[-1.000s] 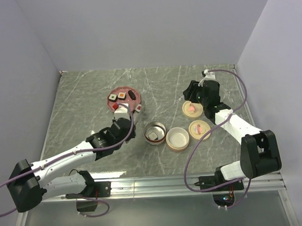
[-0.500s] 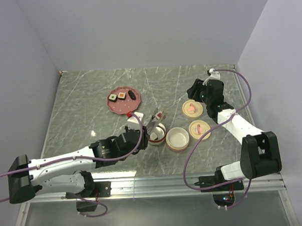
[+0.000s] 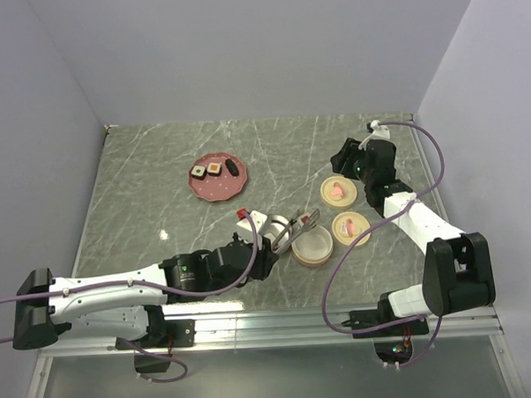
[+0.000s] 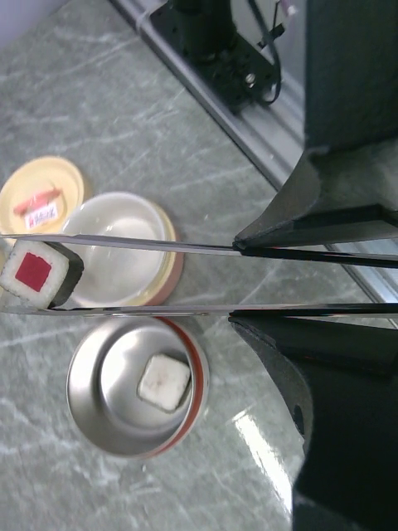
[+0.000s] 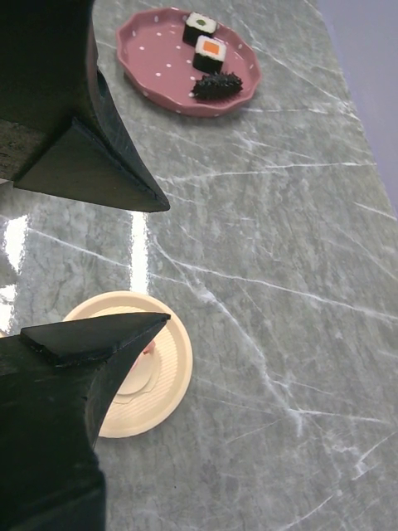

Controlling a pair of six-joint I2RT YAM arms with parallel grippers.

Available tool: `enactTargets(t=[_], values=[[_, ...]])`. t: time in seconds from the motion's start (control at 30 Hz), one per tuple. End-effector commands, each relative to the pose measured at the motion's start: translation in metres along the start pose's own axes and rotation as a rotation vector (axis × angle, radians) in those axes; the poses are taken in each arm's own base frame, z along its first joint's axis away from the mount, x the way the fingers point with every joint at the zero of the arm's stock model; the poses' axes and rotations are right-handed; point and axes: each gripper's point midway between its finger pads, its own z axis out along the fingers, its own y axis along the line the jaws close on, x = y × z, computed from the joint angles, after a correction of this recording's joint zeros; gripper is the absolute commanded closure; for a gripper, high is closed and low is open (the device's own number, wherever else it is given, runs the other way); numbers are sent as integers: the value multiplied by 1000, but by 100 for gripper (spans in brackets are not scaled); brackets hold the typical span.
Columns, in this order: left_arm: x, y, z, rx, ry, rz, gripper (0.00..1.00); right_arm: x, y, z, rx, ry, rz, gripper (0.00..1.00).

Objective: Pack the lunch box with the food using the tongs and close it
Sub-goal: Place the food into the lunch box

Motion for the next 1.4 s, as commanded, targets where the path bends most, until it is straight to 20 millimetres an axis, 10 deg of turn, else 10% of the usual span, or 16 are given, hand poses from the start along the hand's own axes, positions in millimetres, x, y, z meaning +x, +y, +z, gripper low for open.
enactTargets(t=[0.0, 1.37], values=[[-17, -27, -6, 107, -46, -19, 80, -12, 4, -3, -26, -41, 7, 41], [10, -40, 11, 104, 55, 44, 51, -9, 5, -3, -48, -27, 8, 41]])
